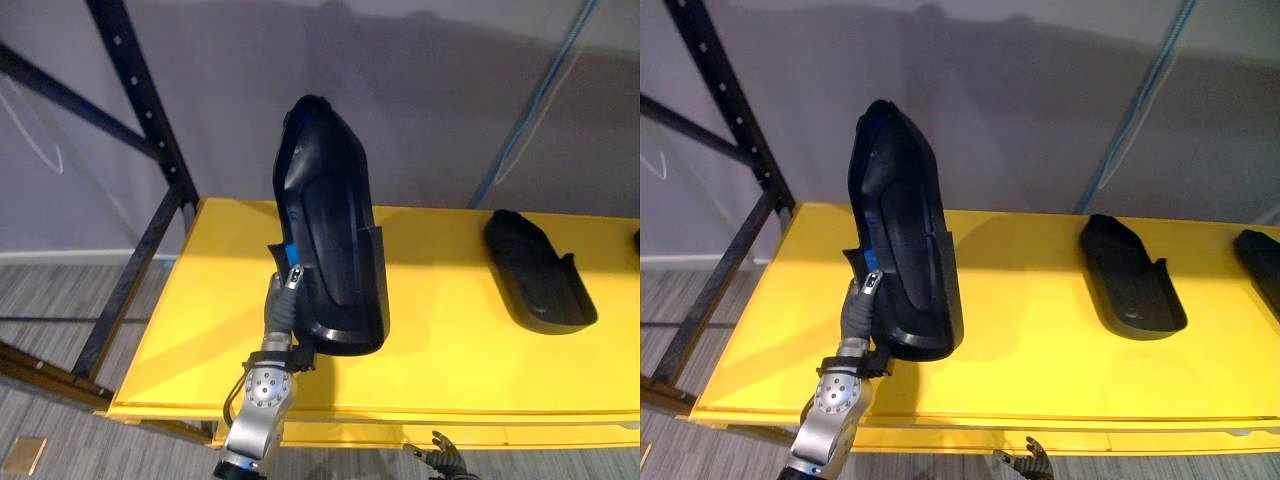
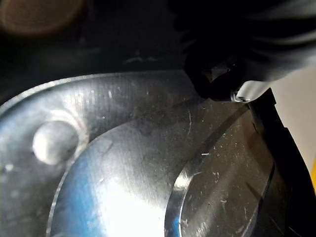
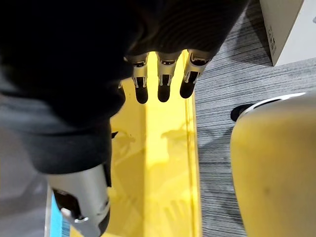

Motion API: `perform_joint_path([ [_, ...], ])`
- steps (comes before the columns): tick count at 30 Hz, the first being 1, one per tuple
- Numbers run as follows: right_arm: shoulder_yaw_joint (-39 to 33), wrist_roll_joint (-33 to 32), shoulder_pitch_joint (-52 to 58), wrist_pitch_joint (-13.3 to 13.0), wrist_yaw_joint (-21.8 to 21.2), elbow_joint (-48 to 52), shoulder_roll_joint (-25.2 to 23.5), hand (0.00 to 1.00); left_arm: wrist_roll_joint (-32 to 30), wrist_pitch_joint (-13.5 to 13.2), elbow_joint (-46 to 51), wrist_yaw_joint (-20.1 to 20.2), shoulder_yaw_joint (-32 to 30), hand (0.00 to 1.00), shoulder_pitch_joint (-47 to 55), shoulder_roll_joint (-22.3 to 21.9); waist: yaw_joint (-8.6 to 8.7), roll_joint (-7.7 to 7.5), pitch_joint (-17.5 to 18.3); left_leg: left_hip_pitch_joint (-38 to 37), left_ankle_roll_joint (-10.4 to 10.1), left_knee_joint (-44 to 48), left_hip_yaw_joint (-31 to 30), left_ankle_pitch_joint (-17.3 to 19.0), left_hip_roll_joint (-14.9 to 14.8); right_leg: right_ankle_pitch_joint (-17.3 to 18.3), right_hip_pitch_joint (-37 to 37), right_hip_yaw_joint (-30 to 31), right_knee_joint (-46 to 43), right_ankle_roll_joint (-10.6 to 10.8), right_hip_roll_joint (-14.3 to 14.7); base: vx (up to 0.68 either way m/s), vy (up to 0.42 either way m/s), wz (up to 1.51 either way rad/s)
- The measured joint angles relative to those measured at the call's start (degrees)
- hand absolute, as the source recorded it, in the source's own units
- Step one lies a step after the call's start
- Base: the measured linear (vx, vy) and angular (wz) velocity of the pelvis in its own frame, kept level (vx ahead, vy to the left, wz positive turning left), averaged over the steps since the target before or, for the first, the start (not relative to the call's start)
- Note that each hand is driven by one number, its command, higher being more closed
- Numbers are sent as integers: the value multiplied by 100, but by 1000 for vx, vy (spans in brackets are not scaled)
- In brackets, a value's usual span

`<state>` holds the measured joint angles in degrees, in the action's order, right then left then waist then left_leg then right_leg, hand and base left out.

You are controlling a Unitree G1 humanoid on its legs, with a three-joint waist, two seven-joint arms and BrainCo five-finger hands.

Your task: Walk over and take plastic housings, then place them on the shelf

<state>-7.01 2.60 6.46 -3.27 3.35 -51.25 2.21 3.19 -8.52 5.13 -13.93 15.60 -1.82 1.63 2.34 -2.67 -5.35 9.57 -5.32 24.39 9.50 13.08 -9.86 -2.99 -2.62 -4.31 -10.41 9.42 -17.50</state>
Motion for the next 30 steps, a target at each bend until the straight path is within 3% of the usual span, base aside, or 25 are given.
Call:
perform_joint_path([
  [1,67,0,39,7,-1,50,6,0,-5,8,0,0,46,100,60,-39,20,9,-9,-48,65,-60,81,29,37,-69,-99,125,-131,-148,-6,-124,121,-37],
  [2,80,-10,39,19,-7,104,-14,0,-18,8,-2,11,65,100,69,-69,1,18,-35,-132,109,-115,164,39,39,240,-219,325,-464,-94,93,-133,111,-31],
  [3,107,-5,96,25,-7,277,-84,0,-28,16,-25,37,66,100,65,-105,19,2,-95,-247,145,-137,170,20,72,1076,-405,855,-1491,152,527,-108,18,-18],
  [4,155,-11,235,14,-8,398,-90,0,-63,19,-25,39,66,100,66,-192,26,-64,-93,-346,204,-178,171,32,154,1690,-452,1060,-1954,62,908,-95,-25,-4],
  [6,153,-35,259,12,-3,426,-68,0,-168,15,3,48,90,100,65,-335,14,-133,-28,-353,207,-215,167,35,349,2161,-340,1092,-1899,-234,1062,-54,-81,12],
  [7,146,-99,264,12,-8,426,-76,0,-233,16,-4,60,148,100,68,-375,18,-78,-27,-316,164,-223,94,31,400,2350,-200,1168,-1660,-333,1055,-13,-89,28],
  [12,144,-131,315,11,-3,477,-158,0,-276,36,6,236,373,100,82,-383,14,-39,45,-470,6,-550,-154,-267,297,2142,123,923,-1203,-543,1237,60,-70,27],
  [16,144,-129,295,9,-1,477,-289,0,-299,40,20,289,157,100,75,-385,-32,-55,180,-770,-34,-1000,154,-382,100,1757,311,1182,-641,-547,1438,124,-13,-35],
  [20,134,-126,316,10,-3,374,-293,0,-501,149,-29,270,-41,100,-2,-272,17,-47,231,-1089,-17,-1428,352,-531,96,1479,459,1339,-314,-552,1464,81,49,-28],
  [25,36,-122,245,13,-32,69,-257,0,-668,408,-1123,157,-596,100,-523,-8,122,-27,339,-1404,-27,-2072,446,-933,83,1082,563,1311,0,-657,1534,-1,20,-9],
  [30,16,-125,232,11,-76,30,-189,0,-714,721,-1870,-34,-1040,100,-766,219,182,-6,340,-1483,-36,-2277,446,-1096,91,1050,551,1303,19,-678,1549,-77,-5,-1],
])
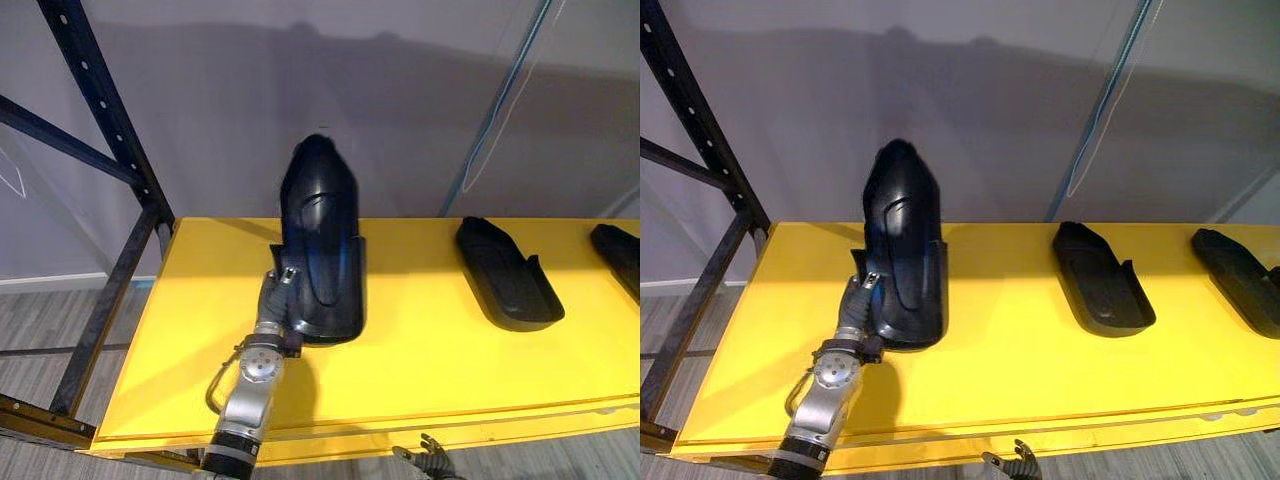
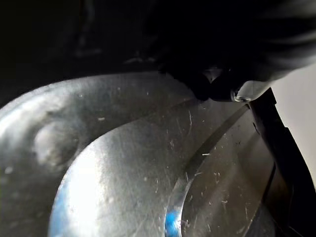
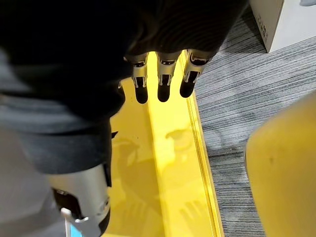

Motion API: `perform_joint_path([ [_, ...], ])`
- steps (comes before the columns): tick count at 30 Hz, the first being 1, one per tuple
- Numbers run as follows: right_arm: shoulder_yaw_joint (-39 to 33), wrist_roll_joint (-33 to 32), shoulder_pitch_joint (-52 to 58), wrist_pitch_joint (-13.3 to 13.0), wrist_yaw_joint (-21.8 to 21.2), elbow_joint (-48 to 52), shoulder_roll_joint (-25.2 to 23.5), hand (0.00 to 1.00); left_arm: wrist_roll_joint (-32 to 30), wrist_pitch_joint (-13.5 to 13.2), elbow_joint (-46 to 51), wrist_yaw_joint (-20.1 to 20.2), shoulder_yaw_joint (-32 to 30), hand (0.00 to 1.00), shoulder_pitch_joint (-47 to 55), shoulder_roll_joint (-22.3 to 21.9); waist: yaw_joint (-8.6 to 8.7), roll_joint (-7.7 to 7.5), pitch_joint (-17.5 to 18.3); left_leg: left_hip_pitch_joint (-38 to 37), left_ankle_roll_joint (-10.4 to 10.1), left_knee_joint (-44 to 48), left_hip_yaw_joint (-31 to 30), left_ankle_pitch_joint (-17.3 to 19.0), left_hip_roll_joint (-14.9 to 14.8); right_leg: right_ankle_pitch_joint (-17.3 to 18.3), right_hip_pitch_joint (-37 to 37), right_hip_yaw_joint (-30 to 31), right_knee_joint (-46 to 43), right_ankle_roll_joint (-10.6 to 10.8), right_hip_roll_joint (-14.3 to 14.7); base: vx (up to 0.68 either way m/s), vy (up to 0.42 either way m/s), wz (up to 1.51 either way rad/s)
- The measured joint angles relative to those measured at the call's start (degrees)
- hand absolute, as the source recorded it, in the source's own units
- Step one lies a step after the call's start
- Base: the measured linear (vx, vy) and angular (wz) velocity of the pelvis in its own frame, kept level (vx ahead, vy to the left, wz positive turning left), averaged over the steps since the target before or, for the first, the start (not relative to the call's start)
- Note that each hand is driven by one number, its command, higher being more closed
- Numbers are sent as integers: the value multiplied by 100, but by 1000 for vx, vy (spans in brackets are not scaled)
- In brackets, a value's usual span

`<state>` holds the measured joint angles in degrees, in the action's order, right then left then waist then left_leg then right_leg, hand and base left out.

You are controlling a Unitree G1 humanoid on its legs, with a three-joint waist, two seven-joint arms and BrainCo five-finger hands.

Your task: Walk over and take plastic housings, then place them on the shelf

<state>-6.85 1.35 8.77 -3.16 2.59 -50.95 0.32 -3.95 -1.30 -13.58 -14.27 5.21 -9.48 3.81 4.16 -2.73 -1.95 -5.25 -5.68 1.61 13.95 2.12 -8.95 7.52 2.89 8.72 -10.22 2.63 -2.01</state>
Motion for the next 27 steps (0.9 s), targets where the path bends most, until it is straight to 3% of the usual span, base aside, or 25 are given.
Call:
perform_joint_path([
  [13,-76,0,-127,-6,-164,9,104,0,-426,215,-1205,-28,-595,100,-684,153,193,128,-95,68,86,-680,-12,-504,191,-191,-315,9,379,-30,-102,-181,24,-6],
  [14,-101,0,-123,-6,-165,10,116,0,-425,238,-1272,-30,-603,0,-714,147,198,116,-103,92,84,-683,-35,-507,219,-169,-330,18,384,18,-118,-208,57,0],
  [27,-110,10,-210,1,-165,-203,123,0,-525,254,-1170,-165,-747,0,-799,-26,170,45,-72,120,104,-659,-178,-538,321,-302,-127,150,655,59,-156,15,30,3],
])
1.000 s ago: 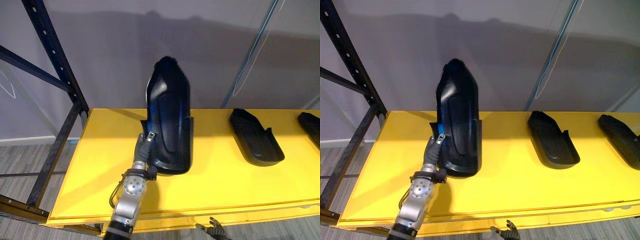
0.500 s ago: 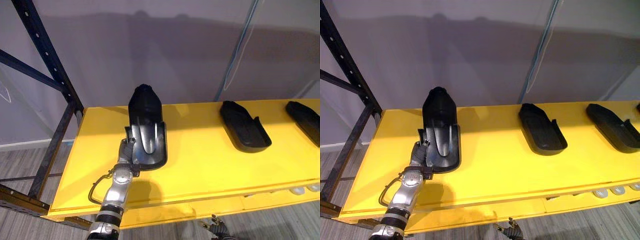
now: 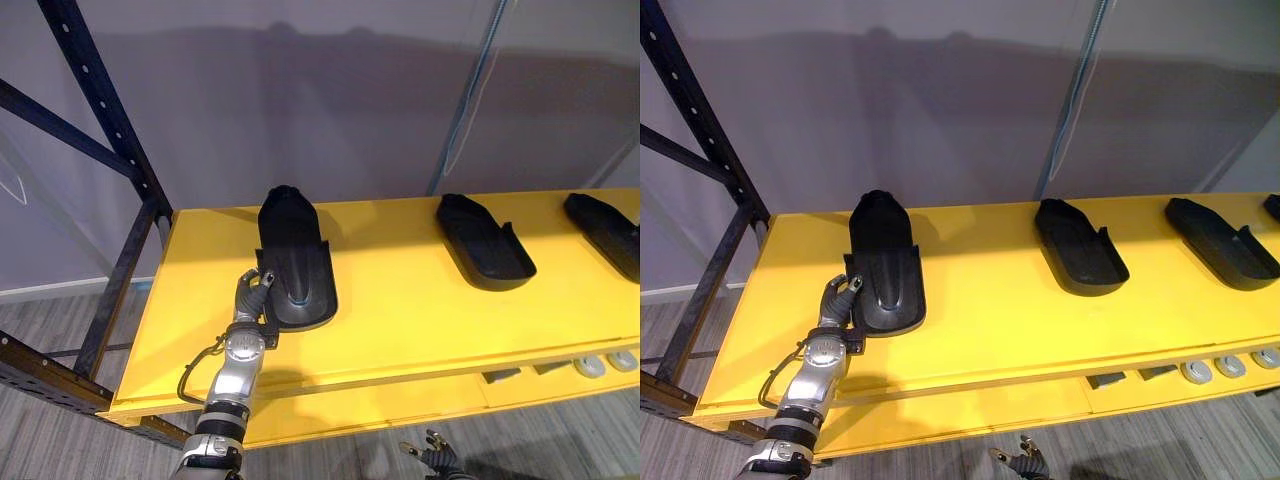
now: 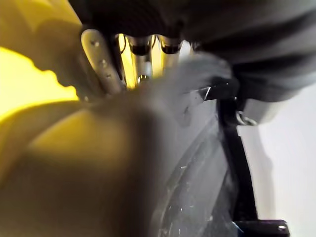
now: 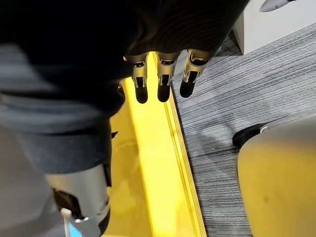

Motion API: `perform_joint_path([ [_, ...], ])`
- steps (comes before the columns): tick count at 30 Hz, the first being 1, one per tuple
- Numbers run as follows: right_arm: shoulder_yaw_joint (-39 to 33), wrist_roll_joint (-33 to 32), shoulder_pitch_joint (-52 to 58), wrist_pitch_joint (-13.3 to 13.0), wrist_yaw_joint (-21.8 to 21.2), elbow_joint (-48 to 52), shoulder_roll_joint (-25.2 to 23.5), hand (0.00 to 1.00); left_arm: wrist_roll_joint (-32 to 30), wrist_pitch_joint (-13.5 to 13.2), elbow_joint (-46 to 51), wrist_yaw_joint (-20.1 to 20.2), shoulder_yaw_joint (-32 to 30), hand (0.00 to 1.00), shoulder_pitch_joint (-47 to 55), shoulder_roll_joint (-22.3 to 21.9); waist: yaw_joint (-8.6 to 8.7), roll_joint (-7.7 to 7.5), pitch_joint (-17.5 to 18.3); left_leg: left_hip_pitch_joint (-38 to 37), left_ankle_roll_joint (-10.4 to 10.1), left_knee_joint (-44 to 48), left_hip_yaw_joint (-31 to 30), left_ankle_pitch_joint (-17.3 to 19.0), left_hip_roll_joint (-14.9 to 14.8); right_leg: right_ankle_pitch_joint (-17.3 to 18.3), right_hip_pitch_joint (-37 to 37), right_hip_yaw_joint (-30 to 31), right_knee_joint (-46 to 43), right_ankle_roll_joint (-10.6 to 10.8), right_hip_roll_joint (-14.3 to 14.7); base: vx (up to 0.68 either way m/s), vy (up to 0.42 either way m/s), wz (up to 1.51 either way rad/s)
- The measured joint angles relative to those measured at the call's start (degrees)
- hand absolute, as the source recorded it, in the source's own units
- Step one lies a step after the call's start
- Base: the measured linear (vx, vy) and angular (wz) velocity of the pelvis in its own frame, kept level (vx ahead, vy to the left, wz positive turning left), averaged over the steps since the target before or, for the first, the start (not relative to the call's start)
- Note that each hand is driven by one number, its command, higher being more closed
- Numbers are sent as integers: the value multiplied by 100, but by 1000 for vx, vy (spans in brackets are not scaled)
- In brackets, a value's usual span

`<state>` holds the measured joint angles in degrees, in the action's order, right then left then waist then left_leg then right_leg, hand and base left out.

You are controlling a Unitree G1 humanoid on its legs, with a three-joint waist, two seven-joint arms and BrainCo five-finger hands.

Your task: Walk over and take plastic housings, then place them on the shelf

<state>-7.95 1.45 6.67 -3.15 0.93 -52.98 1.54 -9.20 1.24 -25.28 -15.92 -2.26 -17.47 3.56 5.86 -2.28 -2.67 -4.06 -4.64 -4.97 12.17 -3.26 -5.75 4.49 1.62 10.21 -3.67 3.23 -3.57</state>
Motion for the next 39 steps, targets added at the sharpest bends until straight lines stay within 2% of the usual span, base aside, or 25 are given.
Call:
perform_joint_path([
  [8,6,4,-31,19,0,-48,-8,0,87,21,337,-4,34,0,59,-103,1,-64,-56,-132,0,1,1,0,-43,-12,157,-19,26,-5,40,28,-1,1],
  [12,5,6,-20,23,0,-48,-12,0,289,-6,809,-3,156,0,260,-122,-10,-141,-92,-124,1,-2,0,0,-36,-24,144,-33,8,-8,26,-88,26,1],
  [17,5,6,10,29,-2,-36,-6,0,482,-48,1341,-1,150,0,483,-146,-59,-149,-94,-123,27,-25,-1,-18,-20,-43,121,-20,9,2,8,-120,33,0],
  [19,5,6,30,30,-4,-34,4,0,477,-55,1765,-17,152,0,500,-172,-131,-152,-96,-89,19,-27,1,15,-20,-4,39,3,-17,41,8,-87,24,-4],
  [25,-10,4,62,17,-5,-21,6,0,188,-78,2932,-177,299,0,566,-304,-190,-167,-83,-32,43,-7,-13,-44,-6,-48,29,2,-72,84,-5,19,11,2],
  [28,-39,0,95,-5,-10,-9,-1,0,-27,-260,3643,-188,582,0,700,-305,-241,-170,-80,-27,44,1,-49,-45,-7,-48,45,-6,-73,84,-5,39,14,6],
  [29,-41,-1,117,-7,-11,6,-1,0,-40,-289,3764,-180,666,100,715,-305,-272,-170,-80,-29,44,2,-48,-44,-8,-48,47,-5,-73,84,-4,13,6,4],
  [31,-37,-10,170,-16,-15,25,0,0,-107,-487,4150,-19,1044,100,805,-292,-377,-169,-77,-29,42,2,-52,-42,-13,-48,52,-4,-76,84,0,0,0,0],
  [34,-28,-10,195,-26,-16,56,-9,0,-110,-719,4503,279,1465,100,1211,-284,-391,-161,-60,-32,35,-1,-42,-13,-15,-37,64,13,-76,96,0,0,0,-1],
  [37,17,-10,210,-29,-39,52,-12,0,-103,-800,4562,722,1963,100,1810,-280,-400,-145,10,-43,47,-19,9,16,-19,-21,43,57,-95,119,4,-36,15,-6],
  [39,18,-10,213,-31,-45,52,-12,0,-105,-803,4553,880,2072,100,1993,-282,-400,-140,20,-57,30,-20,18,27,-19,-17,44,67,-106,126,4,-20,9,-3],
])
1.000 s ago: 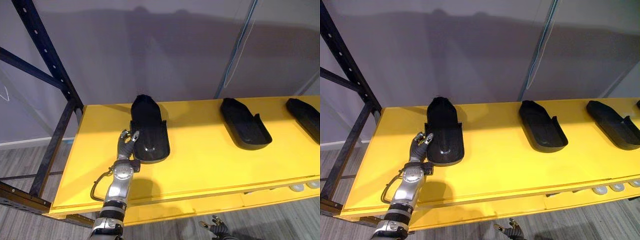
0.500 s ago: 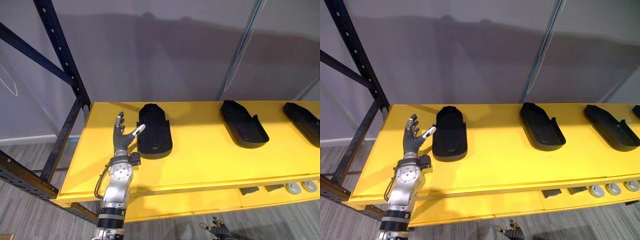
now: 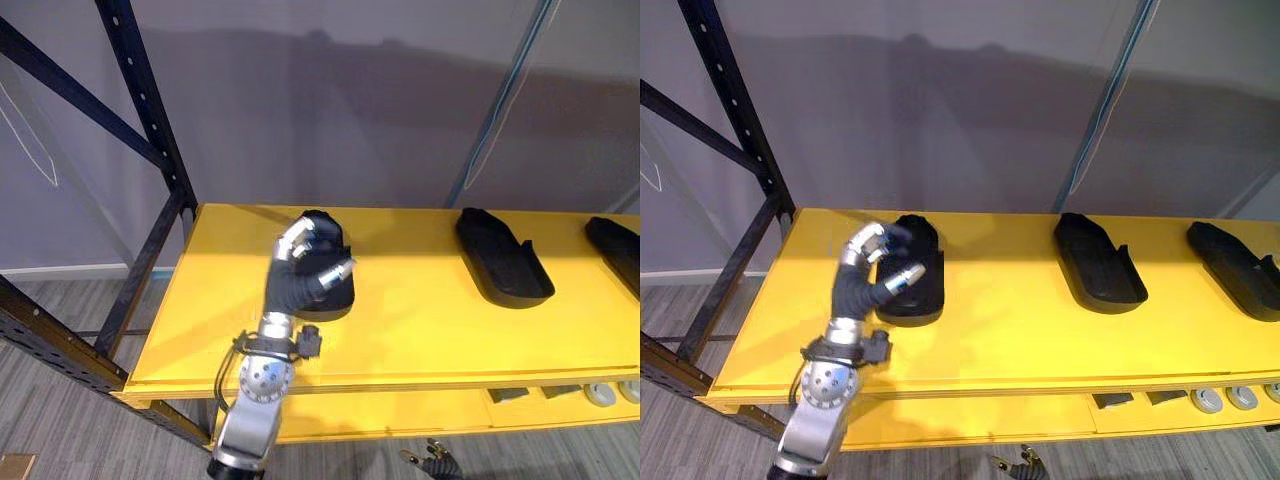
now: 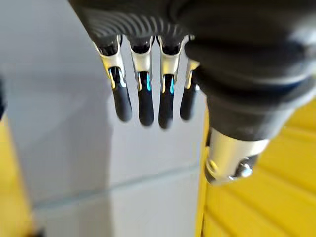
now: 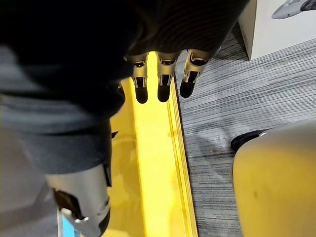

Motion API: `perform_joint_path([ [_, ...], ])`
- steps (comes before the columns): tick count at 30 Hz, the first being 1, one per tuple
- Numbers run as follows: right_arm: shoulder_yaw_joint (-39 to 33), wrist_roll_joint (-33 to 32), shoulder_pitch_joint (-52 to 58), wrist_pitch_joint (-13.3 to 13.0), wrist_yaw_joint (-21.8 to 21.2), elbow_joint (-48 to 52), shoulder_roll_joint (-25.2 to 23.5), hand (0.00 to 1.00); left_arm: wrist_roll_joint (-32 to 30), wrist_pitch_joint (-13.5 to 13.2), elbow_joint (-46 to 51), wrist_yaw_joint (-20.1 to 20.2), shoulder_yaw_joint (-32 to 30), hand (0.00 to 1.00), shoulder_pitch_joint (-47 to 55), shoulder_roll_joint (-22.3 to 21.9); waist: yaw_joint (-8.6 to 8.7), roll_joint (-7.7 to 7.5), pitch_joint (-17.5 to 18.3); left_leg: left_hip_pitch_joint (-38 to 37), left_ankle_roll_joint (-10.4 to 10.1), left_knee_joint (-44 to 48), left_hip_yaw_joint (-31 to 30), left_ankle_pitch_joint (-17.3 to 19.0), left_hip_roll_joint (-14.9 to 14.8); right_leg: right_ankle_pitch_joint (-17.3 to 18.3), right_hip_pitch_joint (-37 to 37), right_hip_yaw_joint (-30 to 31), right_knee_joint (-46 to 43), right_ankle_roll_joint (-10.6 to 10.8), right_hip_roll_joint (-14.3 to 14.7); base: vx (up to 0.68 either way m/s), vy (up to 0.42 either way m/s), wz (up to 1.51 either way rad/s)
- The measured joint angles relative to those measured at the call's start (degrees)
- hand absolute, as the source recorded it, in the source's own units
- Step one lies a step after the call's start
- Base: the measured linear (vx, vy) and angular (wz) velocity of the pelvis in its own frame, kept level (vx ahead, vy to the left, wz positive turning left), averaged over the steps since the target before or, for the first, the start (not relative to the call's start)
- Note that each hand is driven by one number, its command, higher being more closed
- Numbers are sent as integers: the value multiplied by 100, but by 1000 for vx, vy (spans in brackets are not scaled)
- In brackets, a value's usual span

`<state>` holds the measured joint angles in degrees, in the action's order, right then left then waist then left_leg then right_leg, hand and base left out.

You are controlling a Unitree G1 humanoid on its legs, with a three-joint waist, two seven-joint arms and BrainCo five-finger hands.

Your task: Walk over and take plastic housings, then place them on the shelf

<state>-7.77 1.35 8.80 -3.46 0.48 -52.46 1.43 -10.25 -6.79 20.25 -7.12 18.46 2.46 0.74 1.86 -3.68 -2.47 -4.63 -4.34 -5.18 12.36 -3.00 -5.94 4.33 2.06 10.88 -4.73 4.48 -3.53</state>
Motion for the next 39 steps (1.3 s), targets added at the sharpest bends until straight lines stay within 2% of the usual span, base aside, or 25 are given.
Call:
perform_joint_path([
  [4,10,1,24,-1,-1,-1,1,0,-52,-6,-256,265,106,100,245,-5,-61,-1,17,-22,-5,0,38,1,-5,1,1,40,-8,4,4,-9,10,-3],
  [9,174,2,33,-3,-1,6,-1,0,-276,83,-1040,279,100,100,289,-31,-95,-9,62,-45,-10,3,116,-5,-9,3,-5,95,-2,8,-4,5,22,-7],
  [20,232,18,29,7,2,20,-150,0,-679,361,-2710,61,-202,100,197,-48,-76,18,124,-66,-7,14,159,-4,2,6,-20,76,41,12,-1,5,7,-1],
  [39,225,24,-72,49,46,-47,-149,0,-741,300,-3890,-270,-745,100,-1023,-86,122,39,139,50,-51,17,163,68,6,-17,-94,78,269,-27,-6,-8,6,0],
])
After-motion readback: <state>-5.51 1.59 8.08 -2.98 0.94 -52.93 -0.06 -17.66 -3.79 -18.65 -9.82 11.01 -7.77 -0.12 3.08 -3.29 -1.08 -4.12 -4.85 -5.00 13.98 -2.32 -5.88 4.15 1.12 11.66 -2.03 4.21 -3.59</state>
